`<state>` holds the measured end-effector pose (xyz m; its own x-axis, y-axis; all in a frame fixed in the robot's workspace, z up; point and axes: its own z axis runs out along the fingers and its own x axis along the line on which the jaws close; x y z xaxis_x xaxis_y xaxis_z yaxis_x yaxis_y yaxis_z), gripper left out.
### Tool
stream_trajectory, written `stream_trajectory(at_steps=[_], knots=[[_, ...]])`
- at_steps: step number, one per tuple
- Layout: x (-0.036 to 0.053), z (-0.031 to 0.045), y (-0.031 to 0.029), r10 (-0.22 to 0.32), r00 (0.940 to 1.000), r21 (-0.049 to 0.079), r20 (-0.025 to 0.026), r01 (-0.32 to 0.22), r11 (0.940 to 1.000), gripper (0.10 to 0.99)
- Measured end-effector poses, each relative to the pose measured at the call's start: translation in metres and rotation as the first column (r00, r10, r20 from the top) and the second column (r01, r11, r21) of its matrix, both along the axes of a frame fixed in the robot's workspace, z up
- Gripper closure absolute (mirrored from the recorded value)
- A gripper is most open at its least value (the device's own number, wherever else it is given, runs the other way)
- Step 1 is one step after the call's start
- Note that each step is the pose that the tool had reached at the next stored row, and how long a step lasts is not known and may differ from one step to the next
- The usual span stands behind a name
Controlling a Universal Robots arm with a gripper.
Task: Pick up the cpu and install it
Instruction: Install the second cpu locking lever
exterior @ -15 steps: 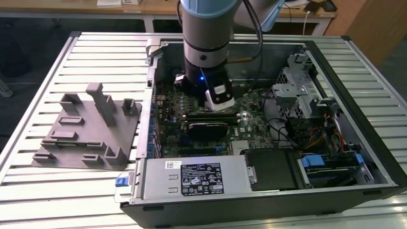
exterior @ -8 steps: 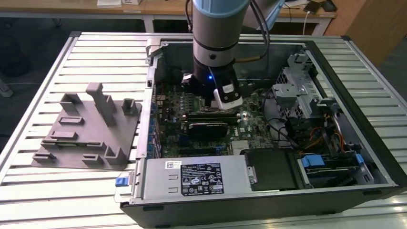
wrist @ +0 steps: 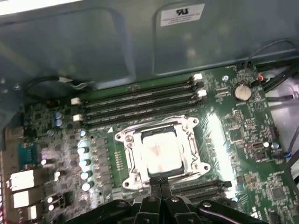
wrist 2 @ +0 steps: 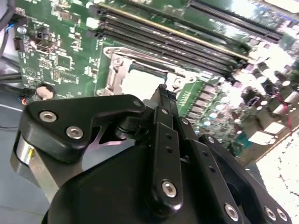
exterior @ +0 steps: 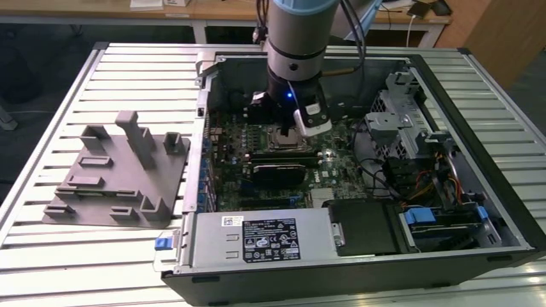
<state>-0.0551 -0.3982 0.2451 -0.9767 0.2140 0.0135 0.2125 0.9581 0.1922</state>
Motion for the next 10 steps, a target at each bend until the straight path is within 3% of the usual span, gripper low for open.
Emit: stream_trajectory(at_steps=[7, 10], knots=[[0.0111, -0.0027, 0.0071, 0.000, 1.0000, -0.039, -0.0004, 0.000, 0.9992, 0.980], [0.0149, -0.0045, 0.0137, 0.000, 1.0000, -0.046, -0.0009, 0.000, 0.9990, 0.980]])
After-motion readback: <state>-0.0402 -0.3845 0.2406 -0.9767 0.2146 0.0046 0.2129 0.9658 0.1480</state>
